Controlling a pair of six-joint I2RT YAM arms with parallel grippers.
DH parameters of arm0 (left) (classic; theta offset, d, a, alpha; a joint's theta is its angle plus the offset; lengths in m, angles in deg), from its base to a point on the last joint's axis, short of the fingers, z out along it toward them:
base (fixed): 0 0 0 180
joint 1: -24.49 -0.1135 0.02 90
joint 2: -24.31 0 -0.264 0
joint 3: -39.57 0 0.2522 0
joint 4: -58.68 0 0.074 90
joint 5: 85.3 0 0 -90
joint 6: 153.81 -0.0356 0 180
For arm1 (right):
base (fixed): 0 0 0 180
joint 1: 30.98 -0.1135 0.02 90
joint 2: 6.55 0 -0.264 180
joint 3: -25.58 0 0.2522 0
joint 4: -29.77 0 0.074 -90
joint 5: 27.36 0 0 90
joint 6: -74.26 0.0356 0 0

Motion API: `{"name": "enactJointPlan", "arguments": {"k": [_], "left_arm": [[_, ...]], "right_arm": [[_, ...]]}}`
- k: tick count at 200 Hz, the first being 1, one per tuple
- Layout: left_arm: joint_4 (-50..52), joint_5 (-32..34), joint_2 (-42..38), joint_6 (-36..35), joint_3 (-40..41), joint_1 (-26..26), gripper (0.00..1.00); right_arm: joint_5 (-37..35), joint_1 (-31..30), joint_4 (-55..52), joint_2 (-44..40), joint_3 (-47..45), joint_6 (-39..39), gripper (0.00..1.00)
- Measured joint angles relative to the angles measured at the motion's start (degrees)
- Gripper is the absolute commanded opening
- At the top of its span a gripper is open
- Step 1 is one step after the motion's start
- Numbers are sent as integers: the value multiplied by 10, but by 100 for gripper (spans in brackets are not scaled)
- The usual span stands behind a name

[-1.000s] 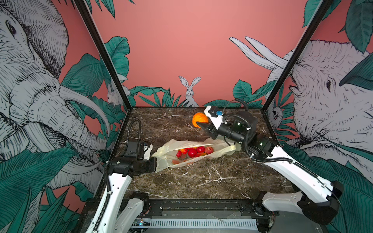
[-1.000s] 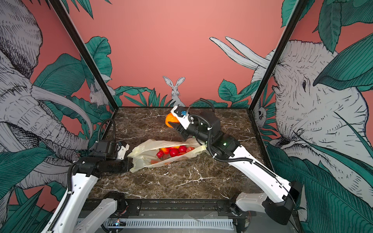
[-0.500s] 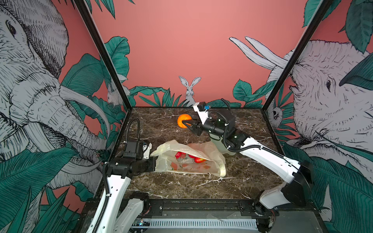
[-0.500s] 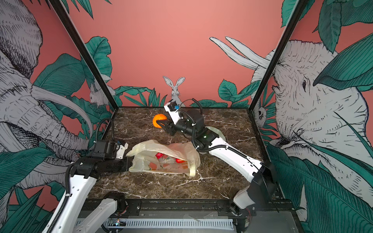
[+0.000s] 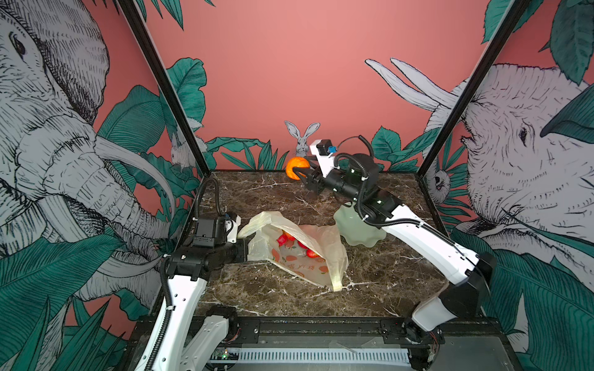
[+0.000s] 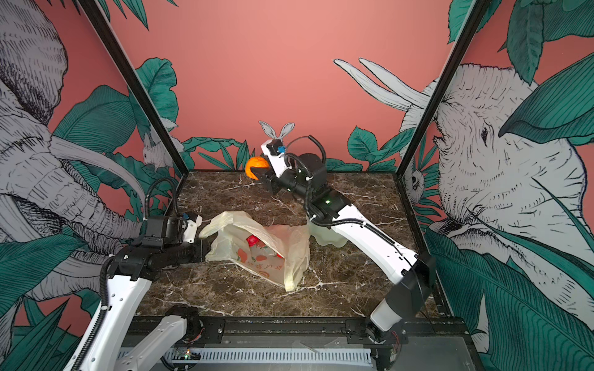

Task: Take fruits out of the plastic bag
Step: Place the fake fruit on the plate.

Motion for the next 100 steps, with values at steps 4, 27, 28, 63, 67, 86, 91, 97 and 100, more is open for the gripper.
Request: {"name": "enactJointPlan", "arguments": {"k": [4, 27, 28, 63, 67, 86, 91, 97, 100], "left_arm": [[-8, -10, 0, -2, 0, 0, 0], [-49, -86, 1, -16, 6, 0, 0], [-50, -89, 1, -17, 6, 0, 0], [-62, -181, 12, -44, 13, 0, 0], [-59, -186, 13, -46, 13, 0, 0], [-42, -200, 20, -55, 13, 0, 0], [-34, -200, 22, -57, 13, 0, 0], [-25, -200, 24, -59, 13, 0, 0], [-19, -200, 25, -60, 13, 0, 0]], "right_arm": [[-10, 11, -15, -12, -12, -6, 36], [-49, 66, -73, -62, -63, -20, 35], [-52, 71, -76, -65, -67, -20, 35], [-79, 141, -119, -82, -182, -23, 35], [-80, 144, -122, -80, -188, -23, 35], [-87, 156, -135, -52, -233, -23, 35], [-87, 158, -136, -45, -240, -23, 35], [-87, 159, -135, -35, -247, -22, 36], [-88, 160, -135, -30, -252, -22, 35]]}}
